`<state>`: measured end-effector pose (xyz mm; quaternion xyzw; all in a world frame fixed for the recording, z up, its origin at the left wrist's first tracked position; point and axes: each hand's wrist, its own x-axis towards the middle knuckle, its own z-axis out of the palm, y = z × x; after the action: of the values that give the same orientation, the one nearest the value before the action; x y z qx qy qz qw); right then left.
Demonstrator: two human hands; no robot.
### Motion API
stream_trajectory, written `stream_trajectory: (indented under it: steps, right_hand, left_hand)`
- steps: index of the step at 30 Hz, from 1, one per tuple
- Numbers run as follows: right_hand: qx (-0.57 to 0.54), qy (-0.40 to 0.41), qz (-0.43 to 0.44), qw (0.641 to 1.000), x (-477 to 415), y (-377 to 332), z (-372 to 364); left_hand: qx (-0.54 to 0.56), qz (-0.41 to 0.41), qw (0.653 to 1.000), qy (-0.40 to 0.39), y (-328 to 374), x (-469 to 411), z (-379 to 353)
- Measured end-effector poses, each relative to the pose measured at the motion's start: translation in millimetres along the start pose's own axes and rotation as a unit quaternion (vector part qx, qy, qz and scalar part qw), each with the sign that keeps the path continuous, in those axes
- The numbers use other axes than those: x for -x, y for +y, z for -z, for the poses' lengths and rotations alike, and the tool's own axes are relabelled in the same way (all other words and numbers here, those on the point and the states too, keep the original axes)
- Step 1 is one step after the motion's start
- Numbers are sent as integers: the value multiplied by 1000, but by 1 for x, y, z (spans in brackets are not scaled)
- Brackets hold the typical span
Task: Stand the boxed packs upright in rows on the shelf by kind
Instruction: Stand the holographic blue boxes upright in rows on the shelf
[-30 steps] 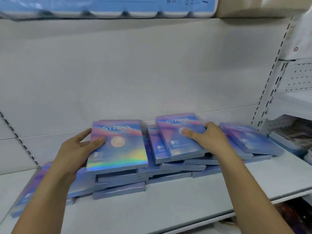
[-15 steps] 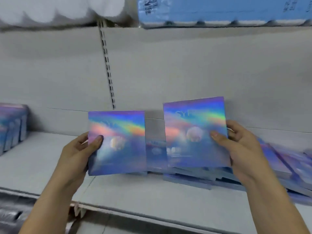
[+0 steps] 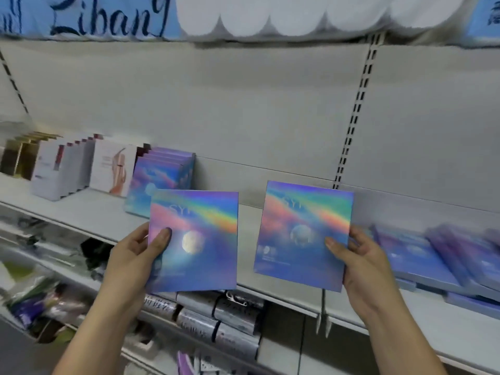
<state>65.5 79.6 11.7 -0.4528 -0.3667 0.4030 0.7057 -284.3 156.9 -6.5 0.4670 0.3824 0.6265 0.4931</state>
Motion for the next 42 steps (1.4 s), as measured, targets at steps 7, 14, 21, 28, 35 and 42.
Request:
stream_trajectory:
  steps: [7, 14, 21, 28, 35, 42]
  right_hand:
    - [-7, 0, -39, 999, -12, 50, -94]
    - [-14, -22, -37, 999, -57, 95, -178]
    - [-11, -3, -39, 999, -79, 125, -257]
    - [9, 42, -28, 999, -75, 158, -321]
    - [105, 148, 17, 983, -79, 182, -386]
    - [365, 246, 105, 892, -78, 196, -401]
  left_hand:
    - [8, 26, 999, 34, -4, -46, 90]
    - [-18, 12, 998, 57, 7, -108, 144]
    - [-26, 22, 998, 56, 22, -164, 186]
    - [-11, 33, 999, -26, 5, -219, 216]
    - [29, 74, 992, -98, -9, -262, 252]
    - [71, 113, 982, -134, -19, -279, 271]
